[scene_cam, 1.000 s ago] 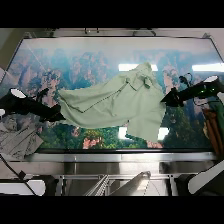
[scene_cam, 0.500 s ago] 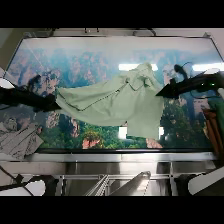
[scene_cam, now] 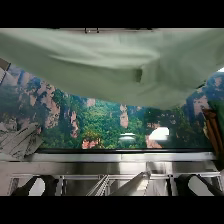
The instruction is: Fold the shirts.
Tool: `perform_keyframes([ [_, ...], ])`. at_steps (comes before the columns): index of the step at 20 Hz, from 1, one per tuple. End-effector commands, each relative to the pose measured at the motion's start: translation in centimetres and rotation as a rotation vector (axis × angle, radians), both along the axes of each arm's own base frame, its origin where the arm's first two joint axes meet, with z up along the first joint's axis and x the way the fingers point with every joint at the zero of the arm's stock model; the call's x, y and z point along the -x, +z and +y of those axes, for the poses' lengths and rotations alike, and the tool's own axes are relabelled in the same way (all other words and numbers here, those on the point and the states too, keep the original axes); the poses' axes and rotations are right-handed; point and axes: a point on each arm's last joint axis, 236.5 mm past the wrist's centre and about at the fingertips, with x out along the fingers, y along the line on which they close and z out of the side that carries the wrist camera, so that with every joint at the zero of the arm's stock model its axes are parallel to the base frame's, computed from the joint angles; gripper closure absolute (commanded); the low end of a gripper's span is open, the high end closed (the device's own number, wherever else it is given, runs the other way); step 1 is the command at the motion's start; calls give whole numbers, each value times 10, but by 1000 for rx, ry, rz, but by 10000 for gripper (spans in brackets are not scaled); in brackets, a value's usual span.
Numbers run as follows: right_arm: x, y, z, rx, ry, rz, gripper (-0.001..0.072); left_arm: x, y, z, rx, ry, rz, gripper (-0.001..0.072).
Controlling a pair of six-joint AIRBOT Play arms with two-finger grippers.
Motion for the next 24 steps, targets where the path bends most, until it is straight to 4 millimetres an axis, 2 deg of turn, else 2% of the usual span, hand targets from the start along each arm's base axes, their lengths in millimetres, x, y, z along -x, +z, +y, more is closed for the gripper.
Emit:
perform_keyframes([
  [1,59,70,18,31,-121,-245,694,59,57,-17,-41,117,-181,688],
  [3,73,91,32,-2,-63,-310,694,58,47,-27,-28,61,-152,688],
  [5,70,98,29,2,-54,-321,694,47,26,-20,-81,52,-65,688],
  [6,60,93,20,5,-68,-297,692,40,16,-14,-115,55,-28,688],
  [8,26,63,-2,37,-113,-194,692,15,3,-22,-118,-36,32,688],
  [10,-17,16,-18,70,-141,-55,692,-31,-28,-36,-115,-155,129,688],
  [12,-57,-38,-22,100,-147,81,693,-82,-80,-41,-128,-214,267,688],
  [13,-77,-66,-22,118,-146,140,692,-110,-116,-41,-139,-241,354,688],
  [15,-119,-139,-25,151,-151,293,693,-156,-198,-34,-134,-275,545,689],
  [18,-170,-249,-23,129,-123,503,693,-199,-328,-27,-96,-349,795,689],
  [20,-203,-313,-28,88,-137,581,693,-226,-399,-23,-69,-356,877,689],
  [22,-230,-364,-34,7,-166,628,693,-249,-449,-18,-43,-335,914,689],
  [24,-249,-401,-38,-72,-180,635,693,-267,-484,-14,-26,-294,913,689],
])
